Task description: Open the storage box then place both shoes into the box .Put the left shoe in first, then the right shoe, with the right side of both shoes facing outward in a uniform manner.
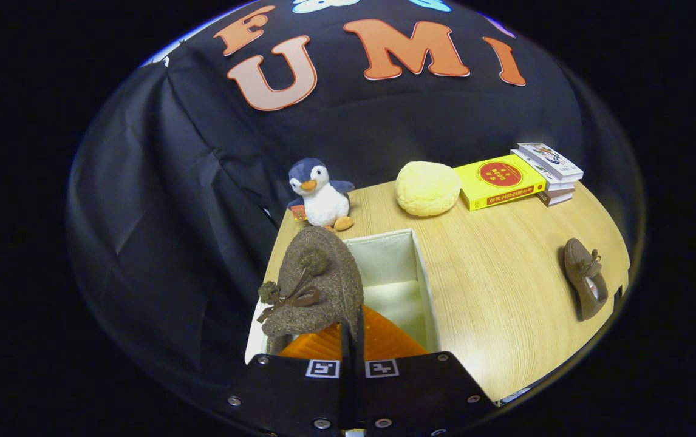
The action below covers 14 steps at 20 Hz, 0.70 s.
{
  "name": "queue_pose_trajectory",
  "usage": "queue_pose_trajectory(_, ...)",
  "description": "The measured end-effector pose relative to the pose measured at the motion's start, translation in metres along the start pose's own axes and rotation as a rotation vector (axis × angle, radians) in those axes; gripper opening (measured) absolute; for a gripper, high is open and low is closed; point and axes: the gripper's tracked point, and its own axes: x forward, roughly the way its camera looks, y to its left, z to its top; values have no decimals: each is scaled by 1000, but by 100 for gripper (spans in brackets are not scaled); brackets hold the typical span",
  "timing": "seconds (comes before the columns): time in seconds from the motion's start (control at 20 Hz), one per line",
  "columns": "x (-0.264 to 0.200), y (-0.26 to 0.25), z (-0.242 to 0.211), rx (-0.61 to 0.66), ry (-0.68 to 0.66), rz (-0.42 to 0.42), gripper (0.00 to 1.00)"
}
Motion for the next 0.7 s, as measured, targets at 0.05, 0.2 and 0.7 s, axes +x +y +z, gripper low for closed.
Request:
queue_pose_trajectory(0.05, 7, 1, -5, -1, 11, -10, 1)
queue_pose_trajectory(0.2, 24, 4, -18, 24, 47, -27, 2)
queue_pose_trajectory(0.7, 65, 8, -48, -9, 135, -106, 3)
